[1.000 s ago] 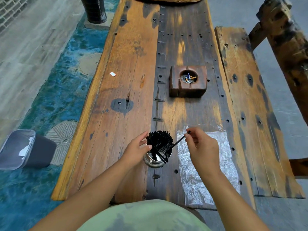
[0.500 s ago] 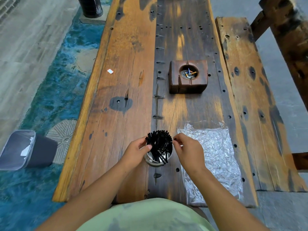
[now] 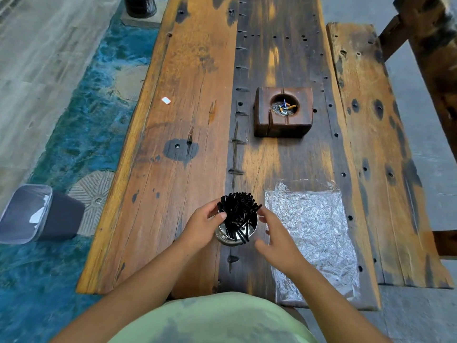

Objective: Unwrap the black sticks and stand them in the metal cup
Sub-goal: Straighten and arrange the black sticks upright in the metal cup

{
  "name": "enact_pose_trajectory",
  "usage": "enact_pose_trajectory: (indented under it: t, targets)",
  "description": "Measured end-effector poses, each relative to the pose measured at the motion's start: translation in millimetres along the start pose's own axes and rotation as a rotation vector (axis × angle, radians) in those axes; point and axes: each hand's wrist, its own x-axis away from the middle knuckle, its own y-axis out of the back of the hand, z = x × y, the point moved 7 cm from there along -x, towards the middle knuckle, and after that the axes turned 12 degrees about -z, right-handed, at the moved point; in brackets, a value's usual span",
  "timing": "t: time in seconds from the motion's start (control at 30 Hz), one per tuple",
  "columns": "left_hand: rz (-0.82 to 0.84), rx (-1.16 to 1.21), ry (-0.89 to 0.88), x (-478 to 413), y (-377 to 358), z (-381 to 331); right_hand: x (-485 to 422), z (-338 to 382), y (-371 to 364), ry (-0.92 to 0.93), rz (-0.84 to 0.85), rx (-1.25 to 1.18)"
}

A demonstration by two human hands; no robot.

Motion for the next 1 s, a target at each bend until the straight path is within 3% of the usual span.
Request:
enact_pose_trajectory:
  t: [0.77,1.0]
  targets:
    - [0.040,0.015,0.009,3,-1,-3,-21,5,-33,0.114,-0.086,-0.052]
    - [0.054,-0.254,-0.136,0,2,-17,-27,8,-26,0.081,-0.110,-0.112]
